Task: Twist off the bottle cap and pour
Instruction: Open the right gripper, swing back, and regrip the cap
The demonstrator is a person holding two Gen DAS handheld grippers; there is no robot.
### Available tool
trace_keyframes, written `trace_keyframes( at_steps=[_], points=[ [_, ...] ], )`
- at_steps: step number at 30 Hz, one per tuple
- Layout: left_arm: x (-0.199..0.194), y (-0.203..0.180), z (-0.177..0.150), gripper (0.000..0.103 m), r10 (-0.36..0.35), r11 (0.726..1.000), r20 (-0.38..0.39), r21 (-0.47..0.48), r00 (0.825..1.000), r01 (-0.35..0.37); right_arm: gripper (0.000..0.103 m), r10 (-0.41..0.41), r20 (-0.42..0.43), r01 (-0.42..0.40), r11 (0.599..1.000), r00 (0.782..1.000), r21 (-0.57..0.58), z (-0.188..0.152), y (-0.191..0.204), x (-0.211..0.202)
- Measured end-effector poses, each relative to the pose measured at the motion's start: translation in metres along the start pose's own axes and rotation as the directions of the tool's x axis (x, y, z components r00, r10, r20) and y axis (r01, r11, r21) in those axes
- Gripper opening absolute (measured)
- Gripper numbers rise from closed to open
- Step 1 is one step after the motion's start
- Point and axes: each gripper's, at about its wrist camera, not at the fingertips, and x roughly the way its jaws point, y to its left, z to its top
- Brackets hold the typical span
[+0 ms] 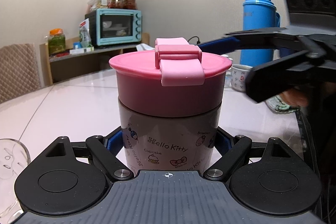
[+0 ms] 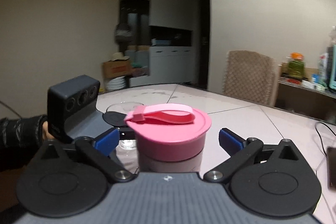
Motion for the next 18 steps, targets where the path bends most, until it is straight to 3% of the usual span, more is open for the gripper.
trace_keyframes(
  at_steps=[4, 10, 18],
  points=[
    [0.000, 0.000, 0.000, 0.090, 0.001, 1.000, 0.000, 0.000, 1.000, -0.001, 0.103, -0.106, -0.014, 0.107, 0.991, 0.994, 0.083, -0.002, 0.016, 0.001],
    [-0.002, 0.001, -0.003, 0.090, 0.001, 1.000, 0.000, 0.000, 1.000, -0.001, 0.103, -0.235, -0.042, 0.238, 0.966, 0.971, 0.098, -0.003, 0.029, 0.014],
    [-0.002, 0.001, -0.004, 0.090, 0.001, 1.000, -0.002, 0.002, 1.000, -0.001, 0.103, -0.298, -0.054, 0.302, 0.947, 0.953, 0.110, -0.011, 0.038, 0.043]
  ],
)
